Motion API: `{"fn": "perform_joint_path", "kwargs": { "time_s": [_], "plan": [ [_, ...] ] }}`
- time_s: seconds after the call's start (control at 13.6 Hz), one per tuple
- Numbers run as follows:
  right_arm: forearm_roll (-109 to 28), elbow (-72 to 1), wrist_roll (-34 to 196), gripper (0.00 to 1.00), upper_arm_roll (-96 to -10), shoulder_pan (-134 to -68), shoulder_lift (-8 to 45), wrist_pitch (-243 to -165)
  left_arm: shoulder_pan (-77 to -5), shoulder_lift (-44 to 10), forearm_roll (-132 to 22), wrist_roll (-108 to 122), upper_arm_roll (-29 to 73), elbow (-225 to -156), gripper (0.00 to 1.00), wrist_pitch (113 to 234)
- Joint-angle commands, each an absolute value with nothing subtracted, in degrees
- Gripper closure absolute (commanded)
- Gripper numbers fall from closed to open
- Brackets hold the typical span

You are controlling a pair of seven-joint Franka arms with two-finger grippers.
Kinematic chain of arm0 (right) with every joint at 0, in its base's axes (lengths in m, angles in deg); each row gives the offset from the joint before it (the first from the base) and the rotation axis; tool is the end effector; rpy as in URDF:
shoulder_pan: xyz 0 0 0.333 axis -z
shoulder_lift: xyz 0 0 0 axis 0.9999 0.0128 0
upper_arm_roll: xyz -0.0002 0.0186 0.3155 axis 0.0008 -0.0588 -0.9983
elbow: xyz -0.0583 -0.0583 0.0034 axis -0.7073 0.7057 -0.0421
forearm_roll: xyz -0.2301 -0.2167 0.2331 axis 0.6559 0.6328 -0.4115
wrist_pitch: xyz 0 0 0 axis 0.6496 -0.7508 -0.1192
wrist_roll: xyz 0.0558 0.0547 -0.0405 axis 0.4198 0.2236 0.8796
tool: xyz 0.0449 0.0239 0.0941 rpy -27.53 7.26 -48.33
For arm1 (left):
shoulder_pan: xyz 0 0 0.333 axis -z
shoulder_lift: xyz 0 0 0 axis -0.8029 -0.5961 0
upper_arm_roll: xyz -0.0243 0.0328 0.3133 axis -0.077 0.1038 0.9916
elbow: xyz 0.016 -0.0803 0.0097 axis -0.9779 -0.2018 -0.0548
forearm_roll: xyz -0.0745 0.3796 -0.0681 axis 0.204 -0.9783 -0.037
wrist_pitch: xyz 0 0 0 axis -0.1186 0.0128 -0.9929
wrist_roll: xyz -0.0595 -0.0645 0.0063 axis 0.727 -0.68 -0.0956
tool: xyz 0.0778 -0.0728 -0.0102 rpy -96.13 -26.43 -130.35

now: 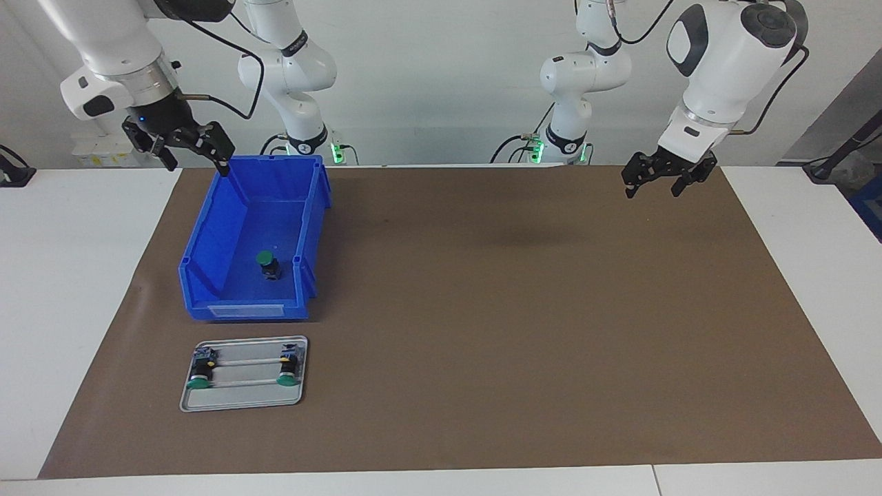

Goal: Place and press button with both arms

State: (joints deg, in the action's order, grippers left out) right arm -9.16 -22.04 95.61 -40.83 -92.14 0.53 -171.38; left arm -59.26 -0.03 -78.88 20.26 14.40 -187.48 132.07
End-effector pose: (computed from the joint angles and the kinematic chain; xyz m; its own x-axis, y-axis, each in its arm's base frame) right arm 0.5288 -0.0218 0.6426 0.9877 -0.1495 -0.0455 -0.1488 -0.9887 0.0185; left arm 0.5154 -0.0511 0.5674 0.9984 -0.0412 -0.0385 -0.0412 -0.9992 -0.0002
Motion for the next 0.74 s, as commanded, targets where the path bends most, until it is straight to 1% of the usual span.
{"fn": "perform_joint_path", "kwargs": {
  "time_s": [0.0,0.66],
  "plan": [
    [-8.1,-24.2,94.0,0.0,-40.4,-92.5,-0.5,-173.1,-59.7,1.2,-79.1,20.5,14.1,-188.5,0.01,132.0],
    [-6.9,-24.4,93.9,0.0,-40.4,-92.3,-1.0,-172.0,-59.7,1.2,-79.1,20.5,14.1,-188.5,0.01,132.0]
  ]
}}
